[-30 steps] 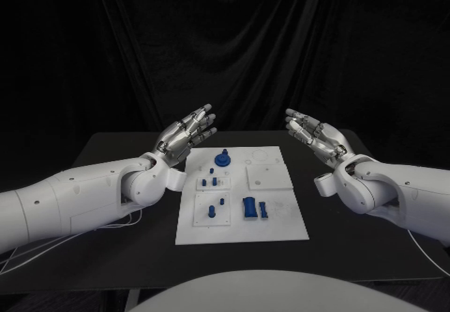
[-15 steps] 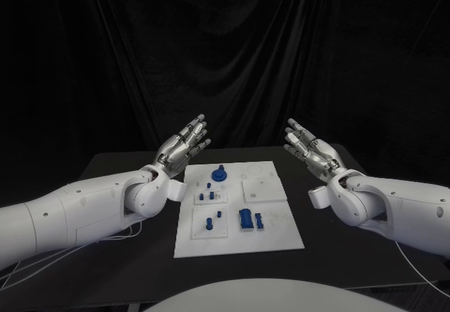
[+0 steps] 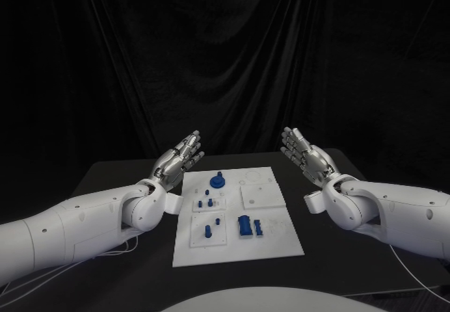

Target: Assemble the parts on the task board

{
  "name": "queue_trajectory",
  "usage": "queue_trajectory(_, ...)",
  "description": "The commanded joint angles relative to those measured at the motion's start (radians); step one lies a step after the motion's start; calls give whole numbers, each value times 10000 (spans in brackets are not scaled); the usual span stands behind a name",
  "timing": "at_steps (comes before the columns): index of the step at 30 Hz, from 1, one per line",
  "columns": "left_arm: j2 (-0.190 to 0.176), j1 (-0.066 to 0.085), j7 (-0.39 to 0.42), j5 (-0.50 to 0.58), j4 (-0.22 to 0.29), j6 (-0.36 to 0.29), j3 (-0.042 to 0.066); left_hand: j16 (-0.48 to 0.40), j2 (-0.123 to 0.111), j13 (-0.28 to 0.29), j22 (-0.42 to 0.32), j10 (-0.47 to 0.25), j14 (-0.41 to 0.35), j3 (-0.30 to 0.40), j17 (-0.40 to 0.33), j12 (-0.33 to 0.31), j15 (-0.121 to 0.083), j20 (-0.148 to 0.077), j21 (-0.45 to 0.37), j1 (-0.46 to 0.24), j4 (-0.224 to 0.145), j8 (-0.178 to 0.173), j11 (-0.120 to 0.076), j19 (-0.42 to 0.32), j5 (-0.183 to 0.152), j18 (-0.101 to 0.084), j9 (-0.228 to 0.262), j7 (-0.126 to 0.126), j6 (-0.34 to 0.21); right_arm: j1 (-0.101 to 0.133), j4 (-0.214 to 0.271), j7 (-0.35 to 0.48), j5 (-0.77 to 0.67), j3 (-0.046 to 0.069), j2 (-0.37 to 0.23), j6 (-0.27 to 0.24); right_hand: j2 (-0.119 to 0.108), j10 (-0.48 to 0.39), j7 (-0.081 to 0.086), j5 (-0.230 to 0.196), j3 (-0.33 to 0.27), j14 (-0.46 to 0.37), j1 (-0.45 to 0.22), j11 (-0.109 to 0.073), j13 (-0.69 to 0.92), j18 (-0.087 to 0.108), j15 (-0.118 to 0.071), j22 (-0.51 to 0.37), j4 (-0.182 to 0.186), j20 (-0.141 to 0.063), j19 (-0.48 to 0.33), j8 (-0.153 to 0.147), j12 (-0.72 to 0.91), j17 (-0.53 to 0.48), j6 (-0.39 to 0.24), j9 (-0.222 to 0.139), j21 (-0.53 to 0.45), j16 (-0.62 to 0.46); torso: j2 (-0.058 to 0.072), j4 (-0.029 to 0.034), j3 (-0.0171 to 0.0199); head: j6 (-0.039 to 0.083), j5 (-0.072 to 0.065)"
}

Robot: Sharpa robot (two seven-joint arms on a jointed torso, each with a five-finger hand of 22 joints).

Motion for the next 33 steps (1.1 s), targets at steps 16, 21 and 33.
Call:
queue_trajectory(16,-407,-90,-874,-351,1611,-4245,1231,-35,-1559,-110,-341,-24,-8,1874,-9,-1155,-378,-1506,-108,-6743,-1550,-153,-63,-61,-2134,-878,-126,261,-1302,-319,1274,-1166,630,1861,545,-4058,-1136,-1,13,-1676,1112,-3,-5342,-33,-11,-372,-153,-23,-1362,-1108,-4,-35,-386,-16,-53,-23,-35,-36,1190,211,116,1800,172)
queue_trajectory(21,-563,-130,-1216,-481,2212,-5826,1692,-35,-1745,-110,-341,-24,-8,1874,-9,-1155,-378,-1506,-108,-7541,-1761,-153,-63,-61,-2387,-1625,-126,261,-1302,-392,1566,-1433,775,2293,674,-4983,-1136,-1,13,-1676,1112,-3,-5342,-33,-11,-372,-153,-23,-1362,-1108,-4,-35,-386,-16,-53,-23,-35,-36,1373,243,133,2078,198)
queue_trajectory(33,-703,-167,-1522,-597,2751,-7243,2104,-35,-2490,-110,-341,-24,-8,1874,-9,-1155,-378,-1506,-108,-8772,-2520,-153,-63,-61,-3402,-1625,-126,261,-1302,-417,1669,-1528,826,2446,719,-5310,-1136,-1,13,-1676,1112,-3,-5342,-33,-11,-372,-153,-23,-1362,-1108,-4,-35,-386,-16,-53,-23,-35,-36,1391,246,135,2106,200)
